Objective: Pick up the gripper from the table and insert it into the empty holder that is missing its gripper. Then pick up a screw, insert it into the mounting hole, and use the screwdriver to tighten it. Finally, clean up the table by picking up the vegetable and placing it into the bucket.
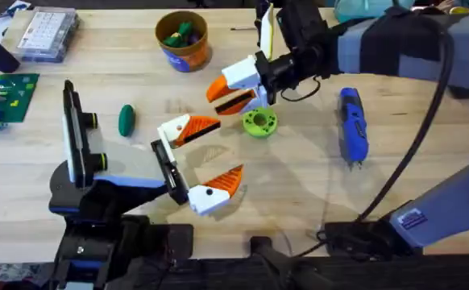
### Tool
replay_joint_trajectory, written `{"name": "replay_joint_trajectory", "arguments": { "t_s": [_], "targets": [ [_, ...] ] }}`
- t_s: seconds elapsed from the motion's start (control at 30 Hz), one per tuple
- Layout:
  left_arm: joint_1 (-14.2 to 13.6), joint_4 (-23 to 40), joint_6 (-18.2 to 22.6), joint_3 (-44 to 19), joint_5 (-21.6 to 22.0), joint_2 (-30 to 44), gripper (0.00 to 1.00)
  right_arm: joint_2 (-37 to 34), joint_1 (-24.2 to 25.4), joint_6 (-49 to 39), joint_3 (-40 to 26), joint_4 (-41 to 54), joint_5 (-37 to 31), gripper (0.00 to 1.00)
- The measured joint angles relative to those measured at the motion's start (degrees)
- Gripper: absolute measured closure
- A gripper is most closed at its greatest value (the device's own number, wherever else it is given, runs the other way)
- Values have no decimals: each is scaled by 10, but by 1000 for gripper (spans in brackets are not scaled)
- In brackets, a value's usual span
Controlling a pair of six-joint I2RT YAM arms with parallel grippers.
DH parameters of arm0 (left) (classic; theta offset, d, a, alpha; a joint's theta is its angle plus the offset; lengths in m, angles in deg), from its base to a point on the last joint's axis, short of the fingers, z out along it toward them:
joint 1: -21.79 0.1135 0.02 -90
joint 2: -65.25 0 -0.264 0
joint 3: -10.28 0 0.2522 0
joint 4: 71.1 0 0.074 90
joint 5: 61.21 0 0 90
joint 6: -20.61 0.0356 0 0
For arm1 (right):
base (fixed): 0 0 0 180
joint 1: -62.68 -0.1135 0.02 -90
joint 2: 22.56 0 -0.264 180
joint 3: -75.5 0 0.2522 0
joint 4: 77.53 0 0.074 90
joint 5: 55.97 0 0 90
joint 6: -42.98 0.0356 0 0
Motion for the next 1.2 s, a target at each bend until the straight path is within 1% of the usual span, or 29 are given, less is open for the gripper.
{"name": "replay_joint_trajectory", "arguments": {
  "t_s": [0.17,0.27,0.37,0.57,0.77,0.8,0.83,0.87,0.9,0.93,0.97,1.0,1.2],
  "targets": [
    [0,0,0,0,0,0,10,0,-1,-45,0,3,38,432],
    [0,0,0,0,0,0,10,0,-1,-61,0,4,50,432],
    [0,0,0,0,0,0,10,0,-4,-77,0,23,55,429],
    [0,0,0,0,0,0,10,-1,-30,-126,0,103,60,437],
    [0,0,0,0,0,0,10,-1,-40,-149,0,114,62,478],
    [0,0,0,0,0,0,10,-1,-39,-151,0,114,63,521],
    [0,0,0,0,0,0,10,-1,-39,-155,0,115,63,603],
    [0,0,0,0,0,0,10,-1,-39,-157,0,116,63,702],
    [0,0,3,0,0,0,10,-1,-39,-156,0,117,60,852],
    [0,0,4,0,0,-2,10,-2,-39,-155,0,119,59,948],
    [0,0,6,0,0,-3,10,-2,-39,-155,0,120,61,980],
    [0,0,6,0,0,-4,10,-3,-39,-155,0,120,62,988],
    [0,0,10,0,0,-4,10,-3,-40,-155,0,120,62,987]
  ]
}}
